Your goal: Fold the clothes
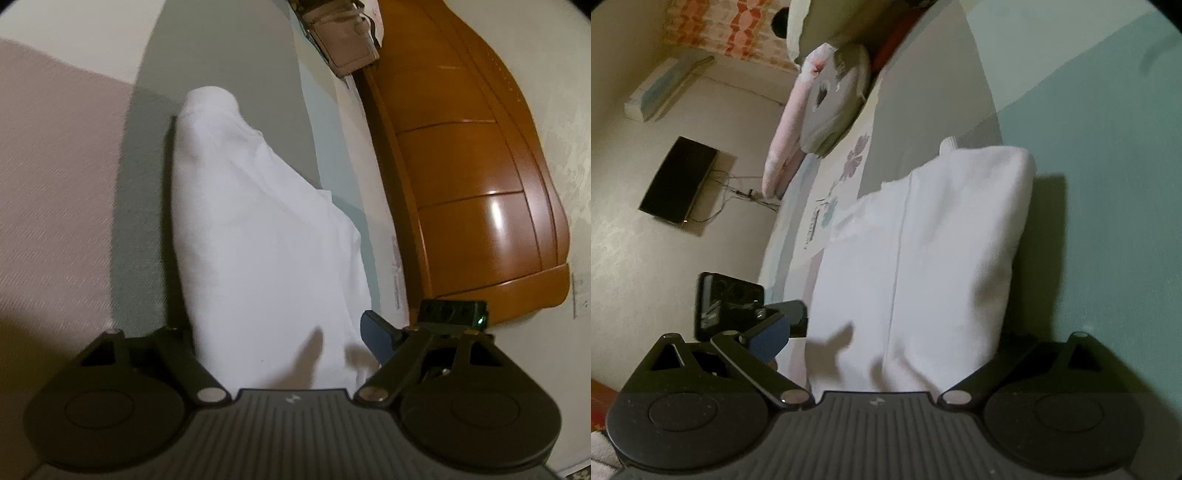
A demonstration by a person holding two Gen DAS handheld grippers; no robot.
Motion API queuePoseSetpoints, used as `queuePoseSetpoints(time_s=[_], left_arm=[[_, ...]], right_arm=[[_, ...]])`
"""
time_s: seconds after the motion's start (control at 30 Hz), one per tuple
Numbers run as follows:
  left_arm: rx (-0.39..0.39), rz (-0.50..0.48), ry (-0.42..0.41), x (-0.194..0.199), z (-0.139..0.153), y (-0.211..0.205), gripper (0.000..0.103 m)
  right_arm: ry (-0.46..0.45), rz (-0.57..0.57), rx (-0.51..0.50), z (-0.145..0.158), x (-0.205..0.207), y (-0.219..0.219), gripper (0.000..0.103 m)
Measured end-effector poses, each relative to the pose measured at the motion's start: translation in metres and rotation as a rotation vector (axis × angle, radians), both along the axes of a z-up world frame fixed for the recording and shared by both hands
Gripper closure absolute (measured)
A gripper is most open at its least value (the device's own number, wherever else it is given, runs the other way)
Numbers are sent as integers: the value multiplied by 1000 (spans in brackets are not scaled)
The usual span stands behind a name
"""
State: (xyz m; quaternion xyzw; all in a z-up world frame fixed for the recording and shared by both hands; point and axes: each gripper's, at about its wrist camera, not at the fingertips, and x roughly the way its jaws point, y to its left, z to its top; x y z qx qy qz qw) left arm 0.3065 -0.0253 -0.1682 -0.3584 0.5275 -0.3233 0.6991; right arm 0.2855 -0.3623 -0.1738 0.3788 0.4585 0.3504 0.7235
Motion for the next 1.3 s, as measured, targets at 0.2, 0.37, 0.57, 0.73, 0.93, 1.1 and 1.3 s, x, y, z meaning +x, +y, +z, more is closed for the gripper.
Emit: queuePoseSetpoints(time_s=[0.2, 0.37, 0.57, 0.73, 0.93, 1.1, 1.3], left_arm=[[37, -3, -11, 4, 6, -14, 16], [29, -8, -34, 3, 2, -11, 24], [84, 22, -31, 2, 0, -6, 65], [162, 50, -44, -5, 9, -12, 72], [263, 46, -81, -8, 23, -27, 73], [274, 56, -79, -10, 26, -28, 74], [272, 49, -102, -15, 33, -25, 76]], right_arm=[[2, -46, 0, 0, 4, 6, 0], [-36, -16, -62, -3, -2, 4, 20], [5, -55, -88, -14, 0, -7, 58], [-22, -112, -163, -13, -6, 2, 70], [-94, -154, -294, 2, -19, 18, 71], [-114, -157, -357, 10, -22, 25, 71], [-183, -167, -439, 25, -34, 31, 73]])
